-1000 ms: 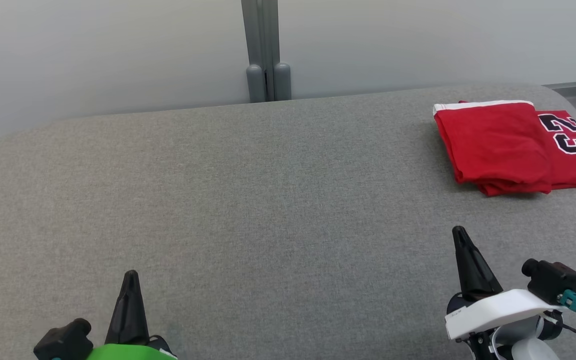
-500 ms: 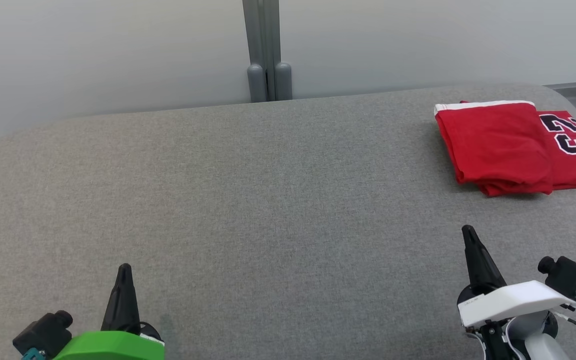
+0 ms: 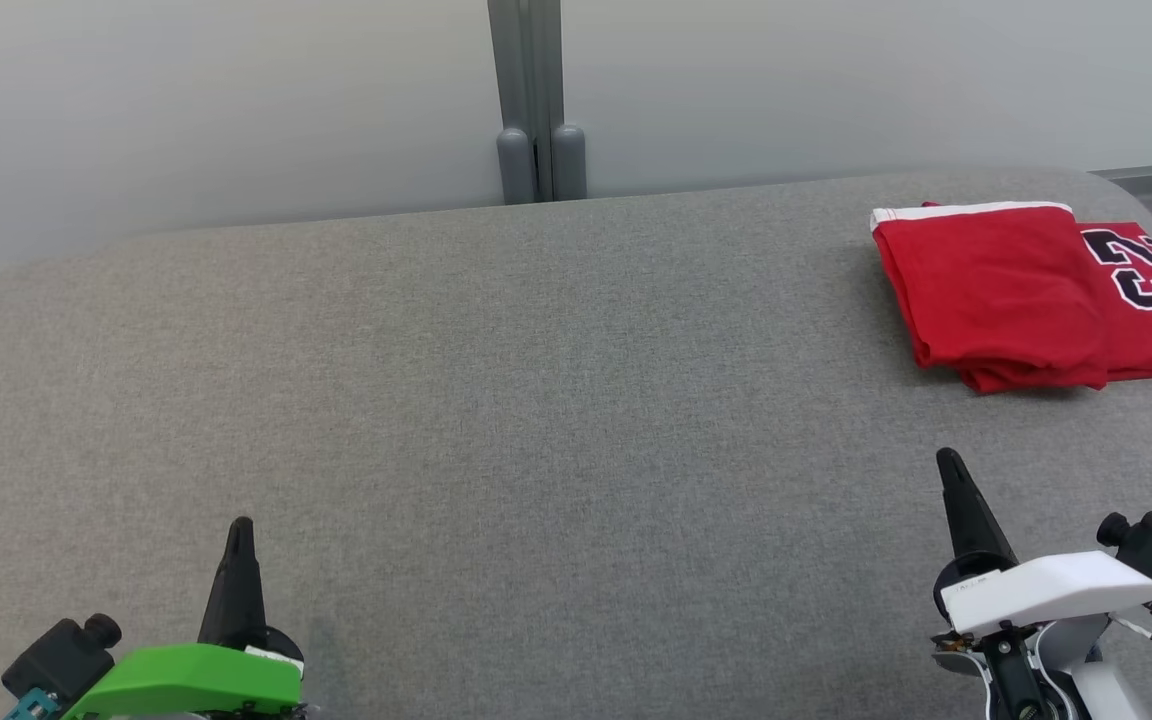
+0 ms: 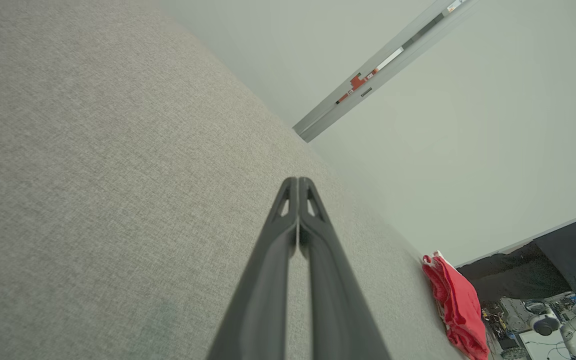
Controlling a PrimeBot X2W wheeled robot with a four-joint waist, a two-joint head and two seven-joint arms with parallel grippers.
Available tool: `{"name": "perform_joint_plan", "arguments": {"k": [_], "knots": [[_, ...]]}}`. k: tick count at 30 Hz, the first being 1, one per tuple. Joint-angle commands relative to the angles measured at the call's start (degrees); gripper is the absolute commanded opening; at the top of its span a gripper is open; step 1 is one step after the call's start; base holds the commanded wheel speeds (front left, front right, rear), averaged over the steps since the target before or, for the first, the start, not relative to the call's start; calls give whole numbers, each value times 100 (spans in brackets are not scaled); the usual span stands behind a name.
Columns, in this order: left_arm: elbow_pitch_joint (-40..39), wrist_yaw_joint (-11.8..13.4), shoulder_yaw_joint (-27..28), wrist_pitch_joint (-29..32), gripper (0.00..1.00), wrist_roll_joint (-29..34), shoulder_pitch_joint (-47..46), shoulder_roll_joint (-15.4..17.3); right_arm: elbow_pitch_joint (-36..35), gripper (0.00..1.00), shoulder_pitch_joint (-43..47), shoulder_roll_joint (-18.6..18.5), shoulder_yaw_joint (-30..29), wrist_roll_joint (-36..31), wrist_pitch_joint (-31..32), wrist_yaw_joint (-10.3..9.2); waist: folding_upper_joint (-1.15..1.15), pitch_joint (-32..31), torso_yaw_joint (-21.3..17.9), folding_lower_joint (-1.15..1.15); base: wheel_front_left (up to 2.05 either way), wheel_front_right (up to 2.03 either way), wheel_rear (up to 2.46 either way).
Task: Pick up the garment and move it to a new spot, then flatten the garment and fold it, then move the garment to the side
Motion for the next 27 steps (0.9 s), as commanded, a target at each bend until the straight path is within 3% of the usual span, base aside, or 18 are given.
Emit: {"name": "perform_joint_plan", "arguments": {"k": [1, 27], "knots": [[-22, -44, 52, 33, 0, -219, -163, 59, -30, 0, -151, -16, -46, 193, 43, -2, 0, 0, 2, 0, 0, 0, 0], [240, -269, 298, 436, 0, -1820, -451, 67, 141, 0, -261, 26, -322, 1733, 444, -1, 0, 4, 29, 0, 0, 0, 0]]}}
